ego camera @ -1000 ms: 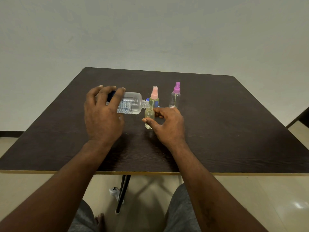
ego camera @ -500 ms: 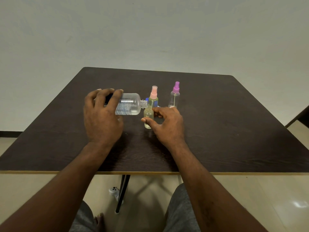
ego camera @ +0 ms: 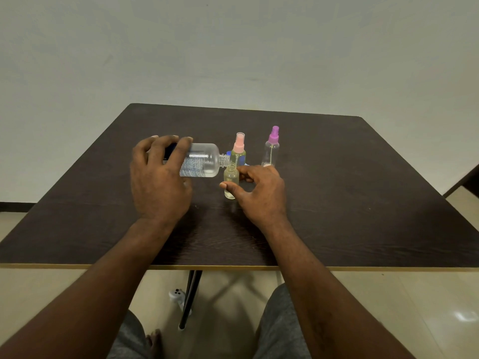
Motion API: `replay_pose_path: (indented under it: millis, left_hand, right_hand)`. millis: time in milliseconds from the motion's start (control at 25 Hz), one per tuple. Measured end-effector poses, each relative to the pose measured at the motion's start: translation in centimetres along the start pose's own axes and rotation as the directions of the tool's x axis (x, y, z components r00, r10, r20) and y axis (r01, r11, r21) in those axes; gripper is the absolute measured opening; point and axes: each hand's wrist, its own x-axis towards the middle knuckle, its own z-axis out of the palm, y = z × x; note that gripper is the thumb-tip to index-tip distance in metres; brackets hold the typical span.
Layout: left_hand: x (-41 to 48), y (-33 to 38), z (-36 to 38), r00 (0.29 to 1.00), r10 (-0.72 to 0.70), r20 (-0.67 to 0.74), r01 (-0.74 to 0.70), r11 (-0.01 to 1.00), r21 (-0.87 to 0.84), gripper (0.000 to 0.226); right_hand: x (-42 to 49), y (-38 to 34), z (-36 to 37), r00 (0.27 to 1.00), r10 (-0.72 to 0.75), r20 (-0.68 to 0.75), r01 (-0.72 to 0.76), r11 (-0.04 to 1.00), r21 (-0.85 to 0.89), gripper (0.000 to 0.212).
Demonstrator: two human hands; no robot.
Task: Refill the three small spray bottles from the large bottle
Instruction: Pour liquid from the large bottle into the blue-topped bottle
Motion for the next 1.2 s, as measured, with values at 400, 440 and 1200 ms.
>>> replay_pose_path:
  millis: [400,440,1200]
  left_hand:
    - [-0.6,0.0,0.6,0.996,-0.072,0.043,0.075,0.995,-0.071,0.075]
    - [-0.8,0.1,0.7,0.994,-0.093,0.064,0.099,0.991,-0.089,0.075]
    - [-0.1,-0.7,-0.1,0.902,-0.339,0.267,0.424,0.81,-0.405,0.07]
  right_hand:
    - [0.0,0.0,0.0,1.0,0.004,-0.008,-0.004,1.0,0.021,0.041]
    - [0.0,0.0,0.0,1.0,0.005,-0.008,-0.005,1.0,0.022,0.04]
    - [-0.2,-0.2,-0.1,1.0,0.002,-0.006,-0.002,1.0,0.016,0.044]
